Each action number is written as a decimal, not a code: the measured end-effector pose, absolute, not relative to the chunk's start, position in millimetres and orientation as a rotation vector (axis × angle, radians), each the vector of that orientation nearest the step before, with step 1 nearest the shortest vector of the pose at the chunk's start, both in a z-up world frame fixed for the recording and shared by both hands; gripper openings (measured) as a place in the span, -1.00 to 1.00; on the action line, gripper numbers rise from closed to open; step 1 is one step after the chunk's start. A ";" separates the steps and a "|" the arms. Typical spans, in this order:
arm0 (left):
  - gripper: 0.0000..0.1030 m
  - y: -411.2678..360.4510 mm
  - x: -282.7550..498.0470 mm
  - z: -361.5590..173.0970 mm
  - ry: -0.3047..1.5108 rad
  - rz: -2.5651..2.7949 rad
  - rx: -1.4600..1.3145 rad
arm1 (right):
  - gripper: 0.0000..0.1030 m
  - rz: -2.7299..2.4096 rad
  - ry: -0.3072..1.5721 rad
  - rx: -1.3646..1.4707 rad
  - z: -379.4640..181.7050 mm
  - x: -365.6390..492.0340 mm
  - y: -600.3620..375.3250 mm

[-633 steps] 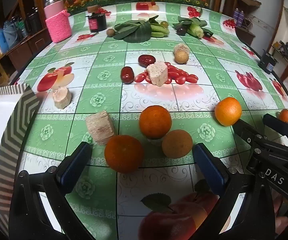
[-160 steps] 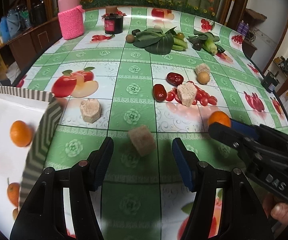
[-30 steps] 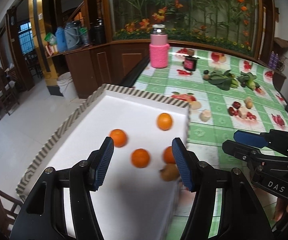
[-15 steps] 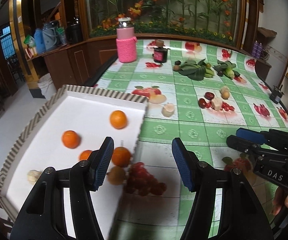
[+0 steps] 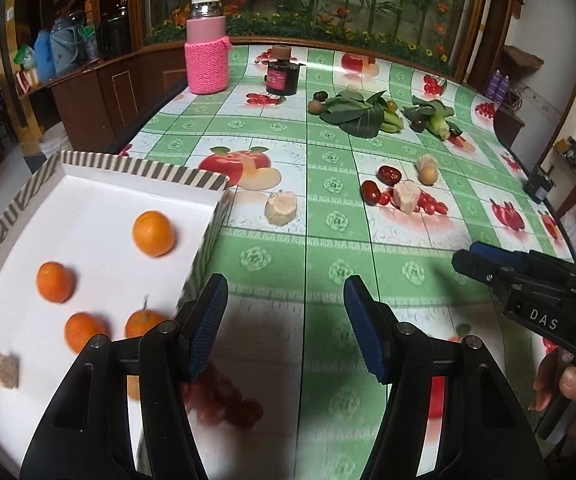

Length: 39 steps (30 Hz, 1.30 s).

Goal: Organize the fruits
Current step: 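Move both open tools back over the tablecloth toward a cube and a lumpy ball, then grasp a beige cube with the right tool while the left tool grasps a beige lumpy ball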

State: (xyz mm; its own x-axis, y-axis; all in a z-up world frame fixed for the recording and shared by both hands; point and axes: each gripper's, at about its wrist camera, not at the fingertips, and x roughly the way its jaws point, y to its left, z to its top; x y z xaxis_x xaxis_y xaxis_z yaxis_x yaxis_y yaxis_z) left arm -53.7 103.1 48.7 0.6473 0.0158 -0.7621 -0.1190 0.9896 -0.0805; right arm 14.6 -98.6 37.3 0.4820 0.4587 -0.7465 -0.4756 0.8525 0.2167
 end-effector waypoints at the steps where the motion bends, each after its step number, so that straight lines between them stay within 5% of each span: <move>1: 0.18 102.7 -49.3 47.3 0.869 0.079 -0.129 | -0.36 0.574 0.909 -0.026 36.1 19.2 -95.9; 15: 0.18 105.5 9.5 32.3 0.916 0.137 -0.141 | -0.22 0.588 0.919 -0.085 20.0 86.6 -70.0; 19: 0.18 103.3 20.9 25.5 0.932 0.146 -0.127 | -0.44 0.615 0.911 -0.045 18.9 91.6 -75.9; 30: 0.17 102.9 40.4 18.1 0.920 0.153 -0.140 | -0.45 0.651 0.924 -0.007 18.7 87.7 -90.1; 31: 0.12 101.5 40.8 17.8 0.918 0.150 -0.133 | -0.45 0.653 0.925 -0.004 18.7 87.9 -90.5; 34: -0.50 101.6 40.2 18.6 0.901 0.174 -0.096 | -0.45 0.647 0.926 -0.013 18.9 87.0 -89.8; 39: -0.50 104.4 31.7 19.7 0.910 0.103 -0.155 | -0.45 0.647 0.937 -0.011 21.3 81.1 -87.9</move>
